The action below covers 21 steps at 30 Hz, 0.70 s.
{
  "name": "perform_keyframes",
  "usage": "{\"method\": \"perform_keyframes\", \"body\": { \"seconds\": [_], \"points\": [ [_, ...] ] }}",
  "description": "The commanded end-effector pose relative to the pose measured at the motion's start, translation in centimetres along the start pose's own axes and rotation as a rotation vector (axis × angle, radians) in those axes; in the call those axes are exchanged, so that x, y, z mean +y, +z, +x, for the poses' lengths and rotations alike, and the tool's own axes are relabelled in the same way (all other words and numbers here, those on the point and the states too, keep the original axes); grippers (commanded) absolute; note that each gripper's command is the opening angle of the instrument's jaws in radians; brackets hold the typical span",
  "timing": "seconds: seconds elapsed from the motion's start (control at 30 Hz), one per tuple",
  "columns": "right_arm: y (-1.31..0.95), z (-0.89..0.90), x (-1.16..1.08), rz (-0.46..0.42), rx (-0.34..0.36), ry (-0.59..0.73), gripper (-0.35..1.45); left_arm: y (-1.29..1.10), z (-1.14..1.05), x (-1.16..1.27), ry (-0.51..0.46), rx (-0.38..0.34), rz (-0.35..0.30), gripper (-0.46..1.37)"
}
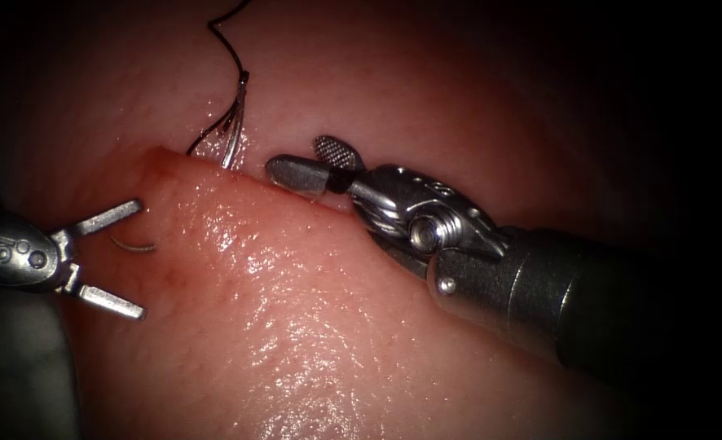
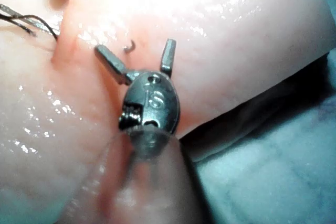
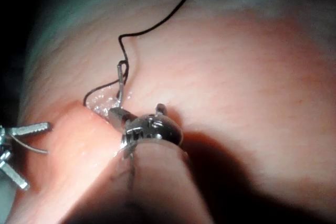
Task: Wound Closure
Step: Use the left gripper to pull the needle through the tissue
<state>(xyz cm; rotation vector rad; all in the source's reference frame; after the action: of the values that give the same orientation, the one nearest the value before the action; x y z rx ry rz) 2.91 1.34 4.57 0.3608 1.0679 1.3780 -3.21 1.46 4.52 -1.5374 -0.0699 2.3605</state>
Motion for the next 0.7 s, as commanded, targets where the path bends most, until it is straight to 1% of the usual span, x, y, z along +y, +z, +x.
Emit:
{"method": "perform_keyframes", "body": {
  "seconds": [0.03, 0.07, 0.1, 0.27, 0.4, 0.6, 0.67, 0.7],
  "points": [
    [-0.01, -0.01, 0.01, 0.001, 0.0, -0.001, 0.78, 0.03, 0.0, -0.02, 0.016, 0.014, -0.014, 0.79],
    [-0.01, -0.01, 0.01, 0.001, 0.0, -0.008, 0.78, 0.04, 0.01, -0.02, 0.024, 0.02, -0.022, 0.78],
    [-0.02, -0.03, 0.03, 0.002, 0.0, -0.01, 0.77, 0.08, 0.03, -0.05, 0.034, 0.04, -0.048, 0.72],
    [-0.04, -0.08, 0.06, 0.005, 0.002, -0.003, 0.76, 0.11, 0.06, -0.14, 0.049, 0.087, -0.111, 0.57],
    [-0.06, -0.14, 0.07, 0.007, 0.004, -0.001, 0.75, 0.08, 0.01, -0.25, 0.057, 0.099, -0.126, 0.44],
    [-0.06, -0.17, 0.07, 0.007, 0.005, 0.002, 0.75, 0.01, -0.07, -0.34, 0.073, 0.093, -0.161, 0.37],
    [-0.06, -0.17, 0.07, 0.007, 0.006, 0.002, 0.75, -0.02, -0.09, -0.34, 0.075, 0.098, -0.169, 0.29],
    [-0.06, -0.17, 0.07, 0.006, 0.006, 0.003, 0.75, -0.03, -0.09, -0.34, 0.082, 0.102, -0.173, 0.23]
  ]
}}
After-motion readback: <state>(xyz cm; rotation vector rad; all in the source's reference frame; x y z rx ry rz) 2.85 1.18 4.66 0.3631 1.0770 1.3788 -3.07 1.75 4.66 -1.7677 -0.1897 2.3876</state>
